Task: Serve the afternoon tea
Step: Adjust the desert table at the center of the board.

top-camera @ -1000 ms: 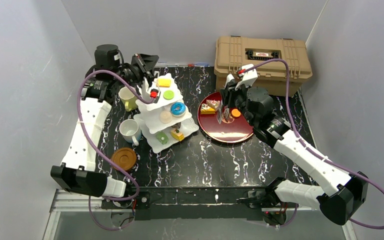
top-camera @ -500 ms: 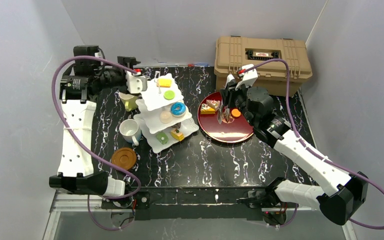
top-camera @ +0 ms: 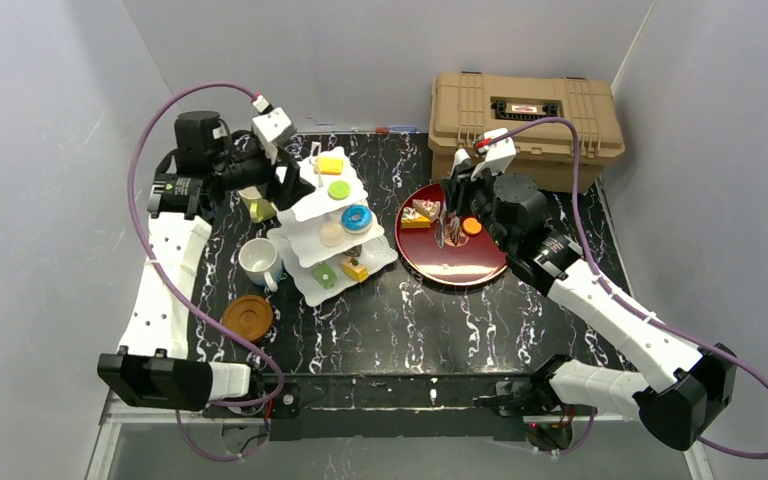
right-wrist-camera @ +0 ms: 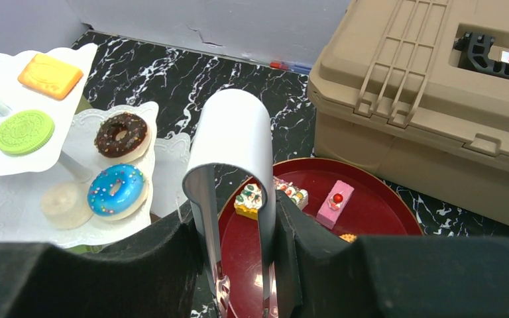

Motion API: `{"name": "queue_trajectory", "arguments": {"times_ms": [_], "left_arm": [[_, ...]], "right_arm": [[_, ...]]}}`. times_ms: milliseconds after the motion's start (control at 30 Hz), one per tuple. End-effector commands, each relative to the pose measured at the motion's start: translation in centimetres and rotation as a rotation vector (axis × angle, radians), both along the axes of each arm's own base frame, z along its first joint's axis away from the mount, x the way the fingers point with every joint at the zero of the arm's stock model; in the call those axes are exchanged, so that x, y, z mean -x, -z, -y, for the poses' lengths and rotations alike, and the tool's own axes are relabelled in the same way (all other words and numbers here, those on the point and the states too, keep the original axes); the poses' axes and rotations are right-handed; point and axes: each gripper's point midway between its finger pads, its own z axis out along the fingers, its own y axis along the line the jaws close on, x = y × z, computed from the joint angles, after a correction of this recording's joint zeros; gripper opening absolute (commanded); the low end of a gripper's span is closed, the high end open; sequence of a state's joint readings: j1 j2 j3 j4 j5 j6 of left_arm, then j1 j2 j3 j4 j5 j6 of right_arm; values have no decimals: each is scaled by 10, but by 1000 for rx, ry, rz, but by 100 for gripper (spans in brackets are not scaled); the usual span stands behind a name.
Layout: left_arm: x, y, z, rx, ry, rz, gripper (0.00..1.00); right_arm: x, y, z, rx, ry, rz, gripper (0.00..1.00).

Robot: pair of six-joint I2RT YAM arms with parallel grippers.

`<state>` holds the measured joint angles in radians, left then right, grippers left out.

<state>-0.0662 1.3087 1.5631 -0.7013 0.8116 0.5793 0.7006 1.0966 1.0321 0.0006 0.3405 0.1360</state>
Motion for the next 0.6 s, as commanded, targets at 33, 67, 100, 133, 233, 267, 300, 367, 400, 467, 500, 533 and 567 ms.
{"name": "queue_trajectory", "arguments": {"times_ms": [33,67,100,133,233,267,300,367,400,467,500,533,567], "left_arm": [[-27,-37,13,182,-226,18,73],[-29,-38,17,181,-234,36,72],[-32,-41,18,188,-251,54,71],[-34,-41,19,197,-270,50,69],[-42,-37,18,188,-340,40,60],[-44,-33,18,172,-359,45,56],[-45,-29,18,158,-377,43,52],[-47,-25,20,143,-395,42,42],[-48,-24,20,136,-409,48,35],[-51,-23,23,111,-425,67,11],[-52,-23,25,93,-429,83,0],[-52,-23,26,77,-431,98,0],[-52,-23,30,61,-430,110,0]], "right_arm": [[-2,-27,0,-70,8,58,21],[-1,-27,0,-75,6,57,21],[-1,-27,0,-76,5,56,20],[0,-27,0,-77,5,54,20],[2,-27,1,-78,2,54,20],[2,-28,2,-79,2,56,20],[3,-29,3,-80,2,57,20],[5,-30,5,-78,7,61,21],[5,-30,6,-77,10,63,20],[7,-31,9,-77,15,67,20],[7,-31,10,-77,17,68,20],[7,-29,10,-76,18,66,20],[7,-29,11,-76,22,66,20]]}}
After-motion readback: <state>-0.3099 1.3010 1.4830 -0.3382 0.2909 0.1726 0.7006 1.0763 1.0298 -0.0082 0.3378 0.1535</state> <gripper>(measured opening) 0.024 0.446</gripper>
